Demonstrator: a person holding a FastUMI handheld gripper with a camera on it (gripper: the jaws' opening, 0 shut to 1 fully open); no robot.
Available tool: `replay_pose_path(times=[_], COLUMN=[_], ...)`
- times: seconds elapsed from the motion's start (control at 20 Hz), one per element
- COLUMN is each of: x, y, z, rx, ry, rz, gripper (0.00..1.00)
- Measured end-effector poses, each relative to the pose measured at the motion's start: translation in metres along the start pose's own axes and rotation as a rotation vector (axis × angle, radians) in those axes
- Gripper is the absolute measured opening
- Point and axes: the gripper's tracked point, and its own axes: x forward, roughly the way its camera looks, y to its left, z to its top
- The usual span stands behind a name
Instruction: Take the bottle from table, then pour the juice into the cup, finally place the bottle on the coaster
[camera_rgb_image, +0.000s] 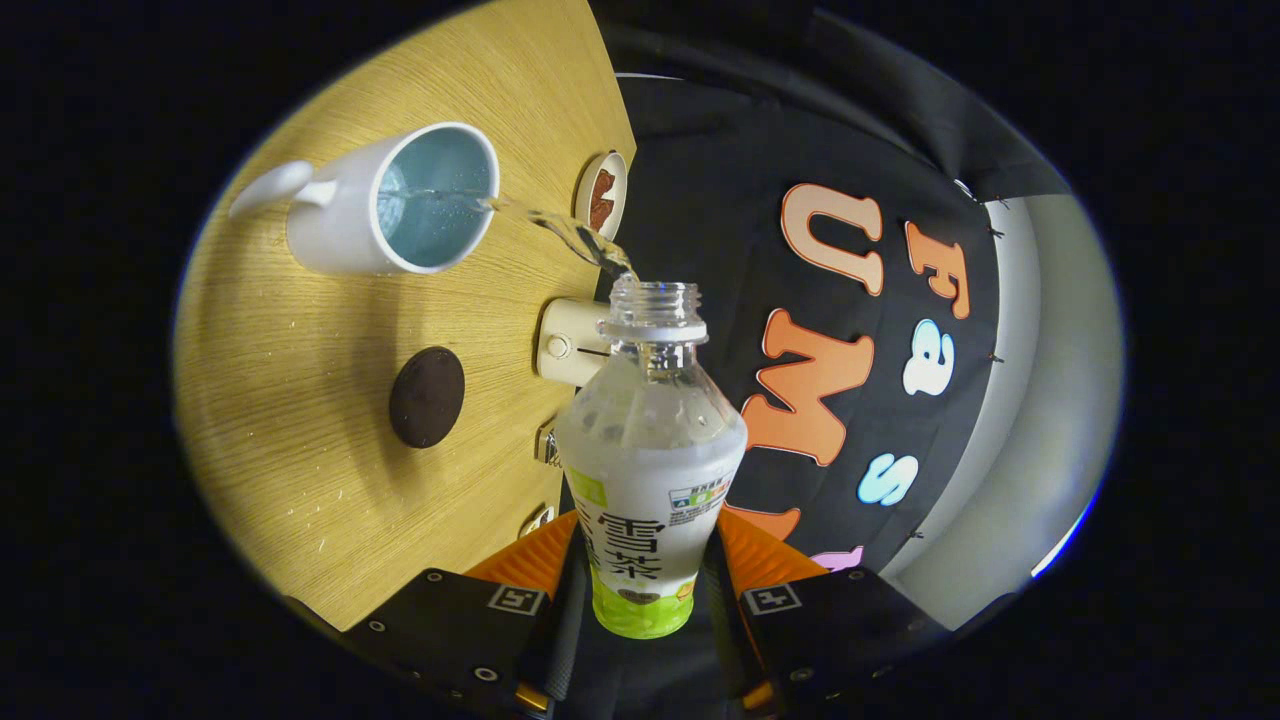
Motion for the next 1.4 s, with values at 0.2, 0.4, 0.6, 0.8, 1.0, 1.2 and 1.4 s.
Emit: replay_pose_path(times=[0.2, 0.4, 0.6, 0.8, 1.0, 1.2, 1.4], x=[0.0010, -0.0004, -0.0004, 0.0002, -0.0016, -0.0020, -0.0007], y=[-0.0007, -0.0016, -0.0028, -0.0039, -0.0032, -0.0042, -0.0078], z=[0.0018, 0.0034, 0.0027, 0.0020, 0.0032, 0.0043, 0.0037], rx=[-0.016, -0.032, -0.039, -0.047, -0.059, -0.075, -0.093], ry=[-0.006, -0.008, -0.006, -0.003, -0.009, -0.013, -0.014], rz=[0.003, 0.005, 0.007, 0.009, 0.016, 0.021, 0.018], gripper=[0.57, 0.57, 0.58, 0.57, 0.58, 0.57, 0.58])
